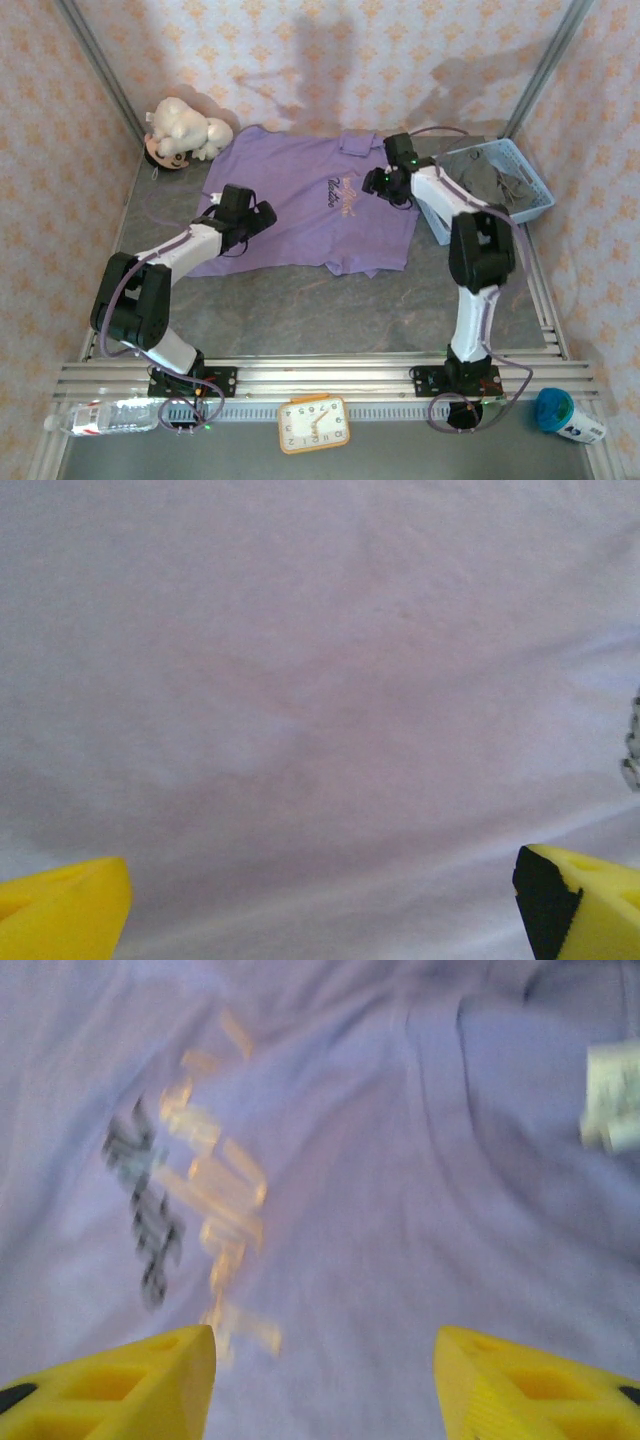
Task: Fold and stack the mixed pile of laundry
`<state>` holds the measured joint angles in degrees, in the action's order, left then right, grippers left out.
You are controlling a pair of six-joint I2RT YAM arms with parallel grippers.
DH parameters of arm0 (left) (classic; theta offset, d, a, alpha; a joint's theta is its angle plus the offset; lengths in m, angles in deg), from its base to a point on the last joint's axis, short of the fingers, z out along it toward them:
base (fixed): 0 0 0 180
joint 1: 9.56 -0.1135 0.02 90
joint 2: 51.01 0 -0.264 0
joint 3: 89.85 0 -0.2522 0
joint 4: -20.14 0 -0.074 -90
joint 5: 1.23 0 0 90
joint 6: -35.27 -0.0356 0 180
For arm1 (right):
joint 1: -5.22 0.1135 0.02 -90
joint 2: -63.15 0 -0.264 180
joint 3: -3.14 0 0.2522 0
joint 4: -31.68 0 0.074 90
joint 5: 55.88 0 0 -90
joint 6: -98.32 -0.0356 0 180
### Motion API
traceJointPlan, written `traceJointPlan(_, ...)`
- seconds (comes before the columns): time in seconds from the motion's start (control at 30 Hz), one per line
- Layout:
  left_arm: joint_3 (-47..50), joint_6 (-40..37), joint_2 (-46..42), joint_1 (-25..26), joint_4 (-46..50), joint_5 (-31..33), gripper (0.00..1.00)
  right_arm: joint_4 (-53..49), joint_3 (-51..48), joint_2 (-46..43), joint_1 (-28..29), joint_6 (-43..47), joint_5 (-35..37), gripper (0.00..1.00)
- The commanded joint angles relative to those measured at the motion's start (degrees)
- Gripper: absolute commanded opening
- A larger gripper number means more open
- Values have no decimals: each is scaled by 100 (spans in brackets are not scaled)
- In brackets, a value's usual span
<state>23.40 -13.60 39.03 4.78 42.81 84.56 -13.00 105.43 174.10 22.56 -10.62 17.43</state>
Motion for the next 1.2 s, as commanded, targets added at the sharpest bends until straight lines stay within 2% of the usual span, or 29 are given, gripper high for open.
traceJointPlan(0.0,-106,53,49,89,33,-53,99,-336,-921,-1059,361,213,558,56)
traceJointPlan(0.07,-86,39,52,119,-62,-79,99,-421,-1619,-1593,585,75,749,54)
traceJointPlan(0.17,-7,3,91,138,-167,-89,99,-418,-2479,-2074,862,-387,667,46)
traceJointPlan(0.27,68,-9,152,138,-254,-98,100,-202,-3169,-2267,1169,-876,448,38)
traceJointPlan(0.4,132,-3,211,138,-309,-135,100,131,-3634,-2155,1563,-1281,522,33)
traceJointPlan(0.6,174,-38,234,138,-302,-142,100,172,-3597,-1724,1732,-1410,964,29)
traceJointPlan(0.97,255,-185,218,130,-170,122,100,494,-3457,-1357,1738,-1488,1110,28)
traceJointPlan(1.17,215,-245,371,60,-185,254,100,211,-3345,-1356,1742,-1344,1483,3)
